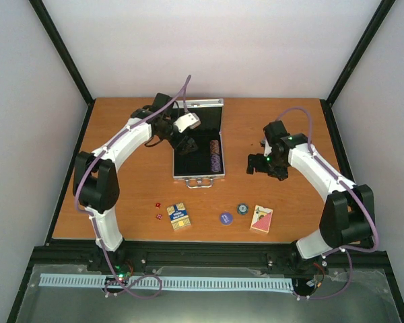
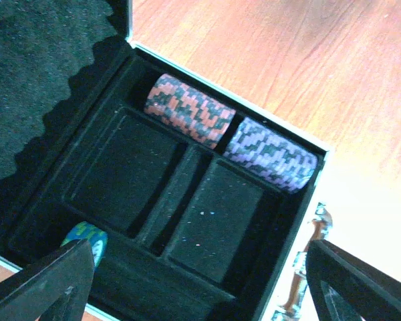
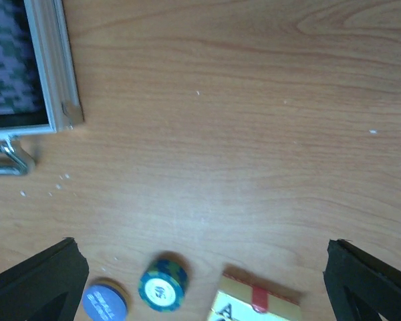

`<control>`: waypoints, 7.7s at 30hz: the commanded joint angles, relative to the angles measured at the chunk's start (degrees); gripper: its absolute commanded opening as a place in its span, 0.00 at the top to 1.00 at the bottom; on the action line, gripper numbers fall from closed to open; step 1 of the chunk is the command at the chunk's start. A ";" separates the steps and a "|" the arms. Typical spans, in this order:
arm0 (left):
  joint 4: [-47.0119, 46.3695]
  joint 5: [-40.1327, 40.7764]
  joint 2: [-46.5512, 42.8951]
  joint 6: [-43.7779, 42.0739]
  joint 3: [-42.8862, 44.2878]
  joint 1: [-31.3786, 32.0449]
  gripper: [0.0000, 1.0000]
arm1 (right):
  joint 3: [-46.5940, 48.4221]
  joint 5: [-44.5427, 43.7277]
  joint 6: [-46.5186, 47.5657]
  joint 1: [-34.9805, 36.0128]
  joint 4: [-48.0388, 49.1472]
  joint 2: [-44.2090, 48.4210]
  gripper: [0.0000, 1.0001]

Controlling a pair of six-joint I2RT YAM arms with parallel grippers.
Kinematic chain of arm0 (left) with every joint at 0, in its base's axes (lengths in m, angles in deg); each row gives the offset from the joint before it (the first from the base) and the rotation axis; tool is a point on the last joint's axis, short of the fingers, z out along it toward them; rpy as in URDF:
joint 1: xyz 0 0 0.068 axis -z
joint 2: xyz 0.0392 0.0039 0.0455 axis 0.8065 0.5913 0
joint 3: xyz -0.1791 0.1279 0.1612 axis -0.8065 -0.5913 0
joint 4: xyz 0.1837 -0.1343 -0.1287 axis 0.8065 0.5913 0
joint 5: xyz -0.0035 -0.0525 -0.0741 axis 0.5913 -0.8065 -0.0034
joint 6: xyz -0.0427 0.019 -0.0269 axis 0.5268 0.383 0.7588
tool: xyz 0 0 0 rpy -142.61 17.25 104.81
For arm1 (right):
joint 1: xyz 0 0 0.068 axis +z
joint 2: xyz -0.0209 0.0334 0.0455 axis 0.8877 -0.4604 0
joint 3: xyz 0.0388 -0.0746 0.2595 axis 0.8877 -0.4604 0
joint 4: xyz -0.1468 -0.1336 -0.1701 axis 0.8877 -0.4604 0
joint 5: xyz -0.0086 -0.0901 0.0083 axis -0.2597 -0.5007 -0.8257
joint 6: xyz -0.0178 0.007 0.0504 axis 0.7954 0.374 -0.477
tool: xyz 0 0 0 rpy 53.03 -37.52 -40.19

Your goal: Pack up texas hold em set

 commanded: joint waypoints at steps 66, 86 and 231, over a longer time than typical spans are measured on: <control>5.05 -5.00 -18.27 24.10 -9.31 1.15 0.00 | -13.83 -8.17 -6.08 24.25 6.53 -11.04 0.30; 5.66 -4.50 -15.39 24.36 -6.94 1.20 0.00 | -15.72 -7.30 -4.10 24.25 7.20 -12.25 0.83; -71.01 12.66 -14.48 54.42 -27.20 14.88 0.99 | 14.34 28.12 -42.69 7.98 23.48 -3.37 0.82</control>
